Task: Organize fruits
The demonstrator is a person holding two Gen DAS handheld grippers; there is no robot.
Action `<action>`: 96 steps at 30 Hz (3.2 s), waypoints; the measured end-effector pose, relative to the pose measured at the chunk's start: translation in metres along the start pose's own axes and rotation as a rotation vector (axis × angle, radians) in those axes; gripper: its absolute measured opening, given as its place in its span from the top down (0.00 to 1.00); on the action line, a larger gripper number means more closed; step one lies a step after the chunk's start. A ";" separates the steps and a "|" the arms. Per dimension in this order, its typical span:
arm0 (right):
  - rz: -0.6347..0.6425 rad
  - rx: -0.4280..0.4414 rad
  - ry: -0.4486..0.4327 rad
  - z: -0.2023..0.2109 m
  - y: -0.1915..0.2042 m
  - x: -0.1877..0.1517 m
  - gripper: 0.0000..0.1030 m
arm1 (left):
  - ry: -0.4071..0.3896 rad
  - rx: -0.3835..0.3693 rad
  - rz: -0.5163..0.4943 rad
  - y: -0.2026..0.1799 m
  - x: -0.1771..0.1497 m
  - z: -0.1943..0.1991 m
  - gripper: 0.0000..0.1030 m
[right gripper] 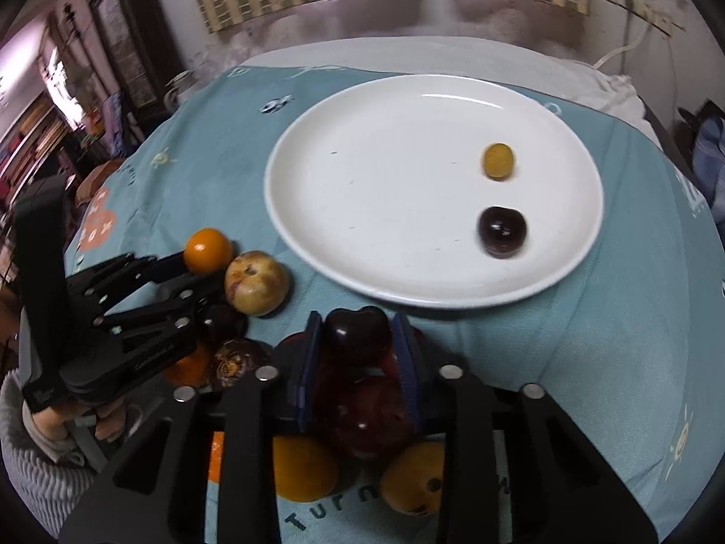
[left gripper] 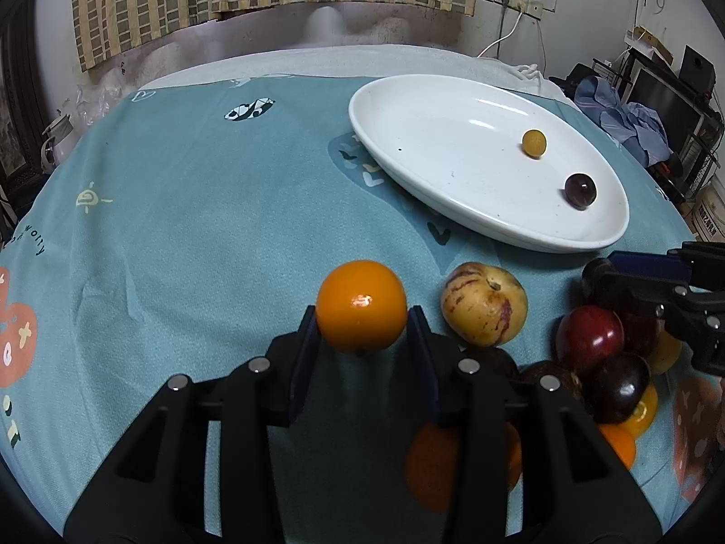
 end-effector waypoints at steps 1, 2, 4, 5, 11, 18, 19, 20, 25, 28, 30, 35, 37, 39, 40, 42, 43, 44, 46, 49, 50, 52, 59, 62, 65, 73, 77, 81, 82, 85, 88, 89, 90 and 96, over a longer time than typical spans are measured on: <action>-0.017 0.012 -0.003 -0.003 -0.003 0.002 0.71 | 0.000 0.002 -0.001 0.000 0.000 0.000 0.60; -0.029 0.026 -0.006 -0.006 -0.005 0.003 0.71 | -0.001 0.003 -0.002 0.000 0.000 0.000 0.59; -0.047 0.049 0.002 -0.011 -0.003 0.006 0.71 | 0.000 0.002 -0.001 0.000 0.000 0.000 0.59; -0.053 0.059 0.004 -0.012 -0.002 0.008 0.72 | 0.000 0.002 -0.001 0.000 0.000 0.000 0.59; -0.148 0.151 -0.045 -0.010 -0.010 0.005 1.00 | 0.000 0.000 0.001 0.000 0.000 0.000 0.59; -0.204 0.170 -0.008 -0.013 -0.014 0.003 0.90 | 0.001 -0.001 0.002 0.000 0.000 0.000 0.59; -0.210 0.167 0.003 -0.013 -0.013 0.005 0.87 | 0.001 -0.002 0.003 0.000 0.000 0.000 0.59; -0.209 0.163 0.016 -0.013 -0.012 0.007 0.86 | 0.001 -0.002 0.003 0.000 0.000 0.000 0.59; -0.233 0.229 0.094 -0.022 -0.008 0.020 0.84 | 0.002 -0.003 0.002 -0.001 0.000 0.001 0.59; -0.245 0.257 0.095 -0.022 -0.002 0.022 0.56 | 0.003 -0.011 0.007 -0.001 0.000 0.001 0.59; -0.200 0.191 0.081 -0.020 0.003 0.024 0.56 | 0.003 -0.011 0.006 -0.002 0.000 0.001 0.59; -0.136 0.110 0.120 -0.035 0.013 0.031 0.57 | 0.002 -0.006 0.001 -0.002 0.000 0.001 0.59; -0.111 0.102 0.151 -0.038 0.016 0.033 0.56 | 0.002 0.000 -0.005 -0.001 0.000 0.001 0.57; -0.077 0.088 0.181 -0.039 0.013 0.032 0.66 | 0.000 0.011 -0.005 0.001 0.000 0.002 0.57; -0.059 0.092 0.205 -0.037 0.010 0.028 0.72 | 0.001 0.011 -0.006 0.001 0.000 0.002 0.57; -0.078 0.114 0.223 -0.034 0.003 0.026 0.72 | -0.002 0.019 -0.015 0.001 0.000 0.002 0.58; -0.094 0.120 0.231 -0.035 0.000 0.026 0.72 | -0.004 0.025 -0.024 0.000 0.000 0.002 0.58; -0.098 0.126 0.238 -0.038 0.001 0.027 0.72 | -0.006 0.031 -0.032 0.000 0.000 0.002 0.58; -0.074 0.094 0.250 -0.046 0.009 0.032 0.69 | -0.008 0.035 -0.036 0.000 0.000 0.002 0.58; 0.049 -0.028 0.264 -0.052 0.024 0.032 0.69 | -0.003 0.020 -0.021 0.003 0.002 0.001 0.58; 0.088 -0.058 0.256 -0.050 0.028 0.030 0.70 | -0.002 0.015 -0.018 0.003 0.002 0.001 0.58; 0.082 -0.054 0.219 -0.044 0.029 0.025 0.71 | 0.002 -0.008 -0.010 0.004 0.004 0.000 0.61; -0.065 0.029 -0.030 -0.007 0.013 0.000 0.71 | -0.003 -0.050 0.015 0.005 0.008 0.000 0.64; -0.171 0.121 -0.146 0.013 0.002 -0.015 0.71 | -0.054 -0.031 0.015 0.007 0.013 0.009 0.64; -0.181 0.129 -0.169 0.026 -0.006 -0.019 0.71 | -0.085 -0.046 0.032 0.010 0.017 0.018 0.64; -0.236 -0.005 -0.304 0.072 -0.059 -0.004 0.71 | -0.182 -0.100 0.023 -0.020 0.041 0.056 0.63; -0.221 -0.063 -0.265 0.051 -0.074 0.014 0.71 | -0.168 -0.100 -0.044 -0.062 0.060 0.039 0.63; -0.217 -0.028 -0.225 0.024 -0.078 0.019 0.69 | -0.130 -0.094 -0.068 -0.083 0.065 0.011 0.63; -0.209 -0.025 -0.219 0.021 -0.079 0.019 0.69 | -0.123 -0.089 -0.067 -0.083 0.064 0.007 0.63; -0.191 -0.037 -0.193 0.011 -0.079 0.023 0.60 | -0.090 -0.088 -0.063 -0.079 0.060 -0.004 0.60; -0.183 -0.073 -0.227 0.017 -0.080 0.026 0.42 | -0.116 -0.073 -0.070 -0.074 0.061 0.001 0.46; -0.177 -0.082 -0.235 0.020 -0.081 0.026 0.42 | -0.122 -0.075 -0.066 -0.073 0.062 0.003 0.46; -0.177 -0.084 -0.242 0.023 -0.081 0.026 0.42 | -0.125 -0.080 -0.062 -0.073 0.062 0.005 0.45; -0.212 -0.063 -0.267 0.053 -0.078 0.013 0.42 | -0.176 -0.045 -0.040 -0.051 0.055 0.031 0.38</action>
Point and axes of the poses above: each gripper's, at about its wrist camera, not at the fingertips, and z roughly against the way its jaws point, y to its left, x to its top, the point moved 6 cm from there along -z, roughly the way its jaws point, and after that the axes turned 12 degrees about z, right-handed, at the moved point
